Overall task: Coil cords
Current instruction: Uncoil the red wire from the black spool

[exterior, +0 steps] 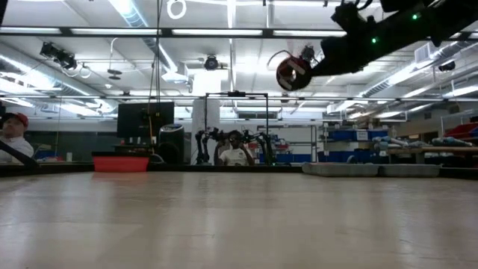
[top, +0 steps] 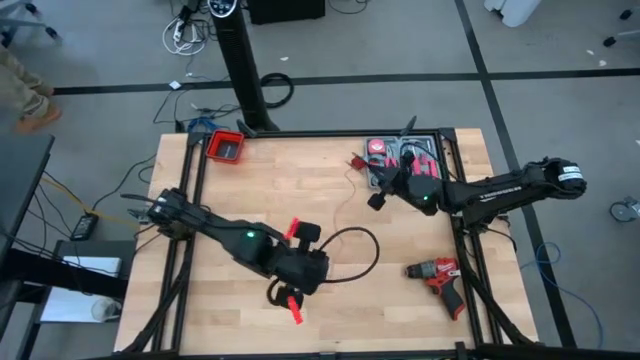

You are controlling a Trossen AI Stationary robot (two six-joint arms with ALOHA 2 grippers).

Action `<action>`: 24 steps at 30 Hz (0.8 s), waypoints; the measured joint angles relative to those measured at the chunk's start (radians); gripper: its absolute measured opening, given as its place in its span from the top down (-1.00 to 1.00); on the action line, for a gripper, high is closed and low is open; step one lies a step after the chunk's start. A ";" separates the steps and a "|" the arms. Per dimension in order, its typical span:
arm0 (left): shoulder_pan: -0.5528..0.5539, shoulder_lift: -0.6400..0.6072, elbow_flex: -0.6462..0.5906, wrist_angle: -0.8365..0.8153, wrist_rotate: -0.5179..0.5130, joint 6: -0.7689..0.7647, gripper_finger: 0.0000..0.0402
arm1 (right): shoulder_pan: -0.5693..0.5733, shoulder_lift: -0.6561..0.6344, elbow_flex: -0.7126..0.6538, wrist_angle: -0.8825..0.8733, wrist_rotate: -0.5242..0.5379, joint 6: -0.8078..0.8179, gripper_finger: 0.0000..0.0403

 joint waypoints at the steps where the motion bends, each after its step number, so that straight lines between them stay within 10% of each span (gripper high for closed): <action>1: 0.008 0.018 0.000 -0.030 -0.011 -0.007 1.00 | 0.000 -0.008 0.000 0.008 0.003 -0.005 1.00; 12: 0.068 0.178 -0.001 -0.067 0.002 0.076 1.00 | 0.020 -0.058 -0.043 0.208 0.093 -0.211 1.00; 24: 0.063 0.178 -0.043 0.394 0.168 0.160 1.00 | 0.057 -0.180 -0.060 0.213 0.090 -0.319 1.00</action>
